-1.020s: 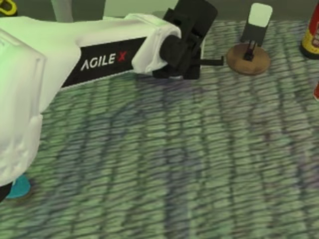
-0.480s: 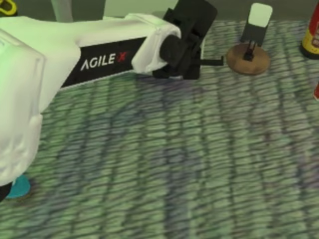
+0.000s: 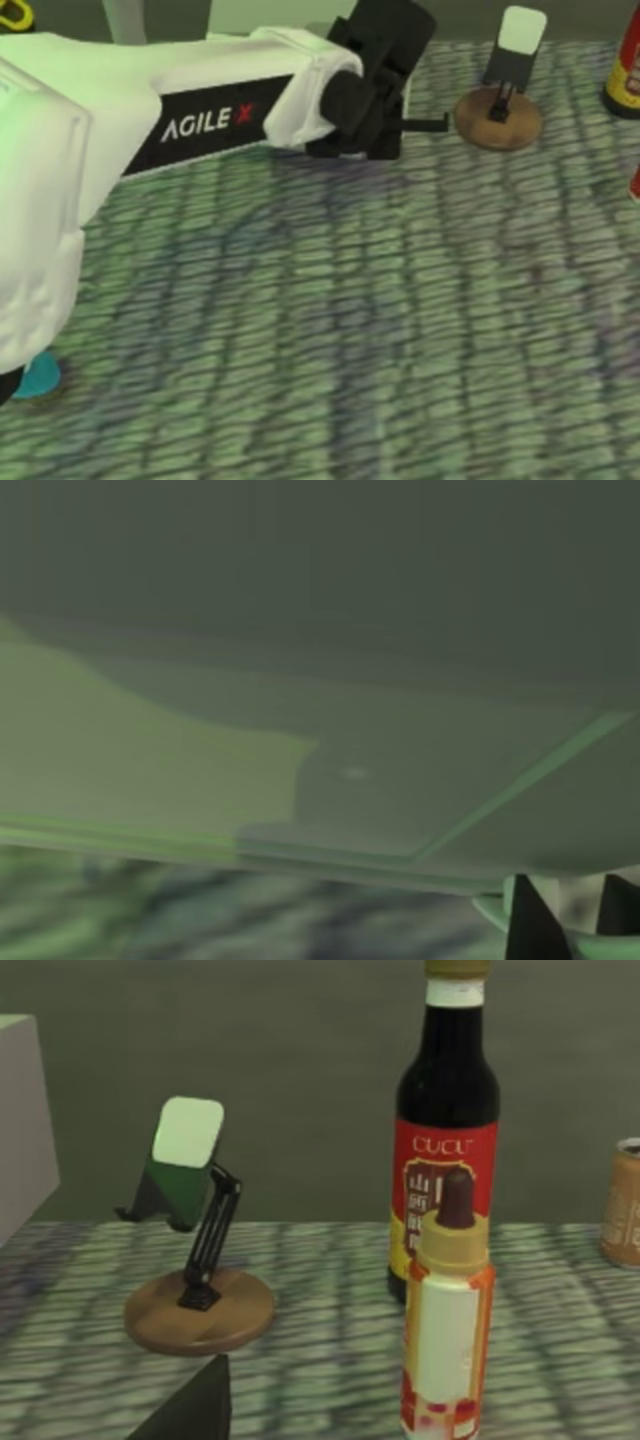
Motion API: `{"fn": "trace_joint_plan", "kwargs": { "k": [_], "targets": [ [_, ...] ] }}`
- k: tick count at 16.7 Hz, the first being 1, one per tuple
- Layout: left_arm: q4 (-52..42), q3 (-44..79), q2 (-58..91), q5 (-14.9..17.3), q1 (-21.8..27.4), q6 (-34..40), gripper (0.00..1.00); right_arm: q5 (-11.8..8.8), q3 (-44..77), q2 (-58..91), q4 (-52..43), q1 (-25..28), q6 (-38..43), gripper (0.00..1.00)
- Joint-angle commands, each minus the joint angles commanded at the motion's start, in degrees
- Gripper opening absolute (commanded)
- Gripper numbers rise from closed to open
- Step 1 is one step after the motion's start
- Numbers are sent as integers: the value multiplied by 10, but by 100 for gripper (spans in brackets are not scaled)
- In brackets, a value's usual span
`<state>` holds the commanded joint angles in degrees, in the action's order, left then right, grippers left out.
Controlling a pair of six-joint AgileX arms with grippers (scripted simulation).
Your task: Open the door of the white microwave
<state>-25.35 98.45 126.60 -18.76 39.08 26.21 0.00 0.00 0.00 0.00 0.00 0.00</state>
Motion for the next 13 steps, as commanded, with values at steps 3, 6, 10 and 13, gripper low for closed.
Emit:
{"fn": "trace_joint_plan", "kwargs": {
  "k": [3,6,10,13],
  "targets": [
    [15,-26,-17,8,-5,-21,0,0,0,0,0,0,0,100],
    [32,-51,-34,23,-10,-38,0,0,0,0,0,0,0,100],
    [33,-52,-35,24,-10,-39,0,0,0,0,0,0,0,100],
    [33,-52,-35,24,-10,-39,0,0,0,0,0,0,0,100]
  ]
}}
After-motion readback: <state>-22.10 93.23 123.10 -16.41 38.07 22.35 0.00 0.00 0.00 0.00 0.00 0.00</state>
